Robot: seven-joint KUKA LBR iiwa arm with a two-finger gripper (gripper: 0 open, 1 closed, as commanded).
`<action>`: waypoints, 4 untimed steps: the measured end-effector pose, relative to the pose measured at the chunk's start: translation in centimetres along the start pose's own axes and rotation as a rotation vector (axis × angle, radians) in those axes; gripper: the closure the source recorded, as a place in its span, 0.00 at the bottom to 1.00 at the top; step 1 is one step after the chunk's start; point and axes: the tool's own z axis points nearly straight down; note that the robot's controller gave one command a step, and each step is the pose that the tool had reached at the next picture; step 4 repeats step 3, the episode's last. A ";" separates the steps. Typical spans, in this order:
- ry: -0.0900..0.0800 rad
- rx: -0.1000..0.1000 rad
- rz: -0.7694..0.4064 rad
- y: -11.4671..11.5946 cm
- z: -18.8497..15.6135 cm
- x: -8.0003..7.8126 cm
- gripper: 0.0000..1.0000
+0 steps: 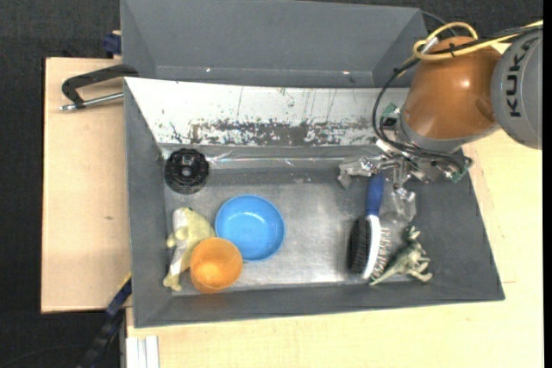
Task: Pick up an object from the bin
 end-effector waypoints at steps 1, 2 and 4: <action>-0.001 0.001 0.001 -0.1 0.0 0.0 1.00; -0.012 0.009 -0.681 0.3 0.9 3.7 1.00; -0.003 0.012 -0.694 0.3 -16.3 4.1 1.00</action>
Offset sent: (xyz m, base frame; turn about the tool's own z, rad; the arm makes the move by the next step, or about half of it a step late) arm 0.0000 0.0000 0.0000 0.0000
